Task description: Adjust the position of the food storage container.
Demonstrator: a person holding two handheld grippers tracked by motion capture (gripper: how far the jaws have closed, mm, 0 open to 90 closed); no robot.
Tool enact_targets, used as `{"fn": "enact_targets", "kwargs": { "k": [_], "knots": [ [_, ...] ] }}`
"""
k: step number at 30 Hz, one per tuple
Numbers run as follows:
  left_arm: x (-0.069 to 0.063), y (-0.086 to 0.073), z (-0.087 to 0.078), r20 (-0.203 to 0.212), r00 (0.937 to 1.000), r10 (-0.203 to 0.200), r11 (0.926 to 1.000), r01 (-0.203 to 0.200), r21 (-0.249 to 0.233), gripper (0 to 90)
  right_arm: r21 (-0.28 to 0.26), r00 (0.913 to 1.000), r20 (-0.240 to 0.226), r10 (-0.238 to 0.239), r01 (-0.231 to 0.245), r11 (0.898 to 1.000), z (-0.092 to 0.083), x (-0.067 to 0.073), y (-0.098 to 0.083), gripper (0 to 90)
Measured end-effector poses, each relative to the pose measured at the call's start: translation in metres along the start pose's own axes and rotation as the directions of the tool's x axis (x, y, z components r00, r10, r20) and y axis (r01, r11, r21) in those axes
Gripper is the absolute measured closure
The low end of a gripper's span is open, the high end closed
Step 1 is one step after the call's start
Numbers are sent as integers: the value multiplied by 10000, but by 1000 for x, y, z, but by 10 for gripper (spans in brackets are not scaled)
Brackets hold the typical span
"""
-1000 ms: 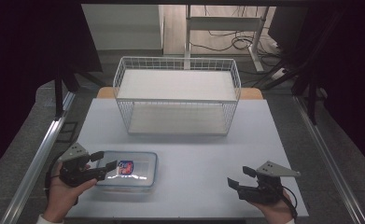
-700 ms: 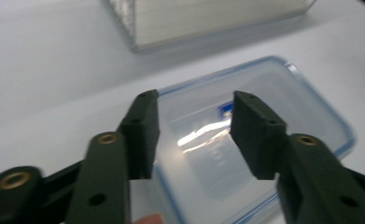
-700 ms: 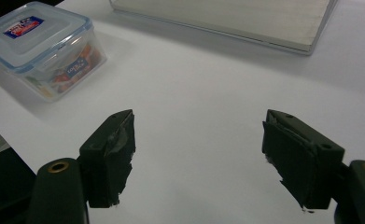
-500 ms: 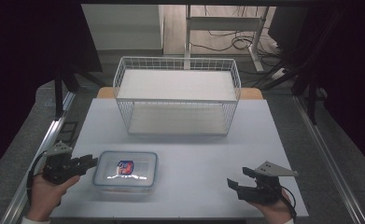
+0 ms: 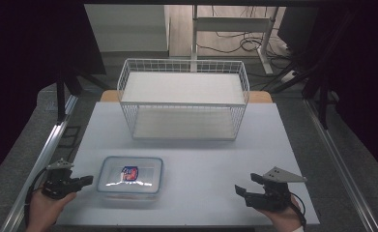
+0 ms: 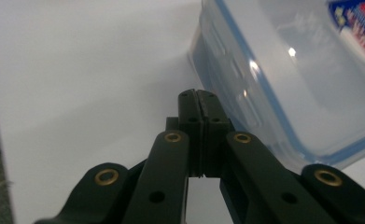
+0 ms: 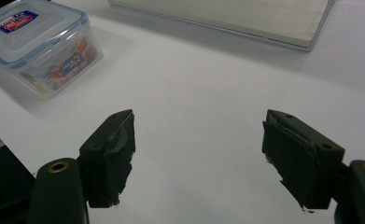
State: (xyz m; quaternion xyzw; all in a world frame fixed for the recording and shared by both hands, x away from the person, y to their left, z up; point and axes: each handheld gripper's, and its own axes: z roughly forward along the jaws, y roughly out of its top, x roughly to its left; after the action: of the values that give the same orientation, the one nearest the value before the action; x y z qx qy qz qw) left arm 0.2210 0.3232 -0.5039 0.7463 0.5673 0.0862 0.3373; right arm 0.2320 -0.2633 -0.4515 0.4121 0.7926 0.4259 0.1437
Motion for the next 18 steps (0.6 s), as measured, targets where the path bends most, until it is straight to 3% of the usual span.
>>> {"fn": "enact_targets", "kwargs": {
  "k": [6,8,13,18],
  "knots": [
    [-6,-1,8,480,9986,209,9993,-223,284,896,25,10000,29,9,-9,10000,1,0,0,257],
    [-11,0,10,264,9989,380,9984,-391,406,896,21,10000,53,45,-45,10000,1,0,0,257],
    [-11,0,10,395,9989,238,9987,-255,444,897,-1,10000,74,42,-42,10000,0,0,0,256],
    [-18,3,14,462,9983,344,9978,-369,547,896,42,10000,46,8,-8,10000,2,1,0,256]
  ]
}}
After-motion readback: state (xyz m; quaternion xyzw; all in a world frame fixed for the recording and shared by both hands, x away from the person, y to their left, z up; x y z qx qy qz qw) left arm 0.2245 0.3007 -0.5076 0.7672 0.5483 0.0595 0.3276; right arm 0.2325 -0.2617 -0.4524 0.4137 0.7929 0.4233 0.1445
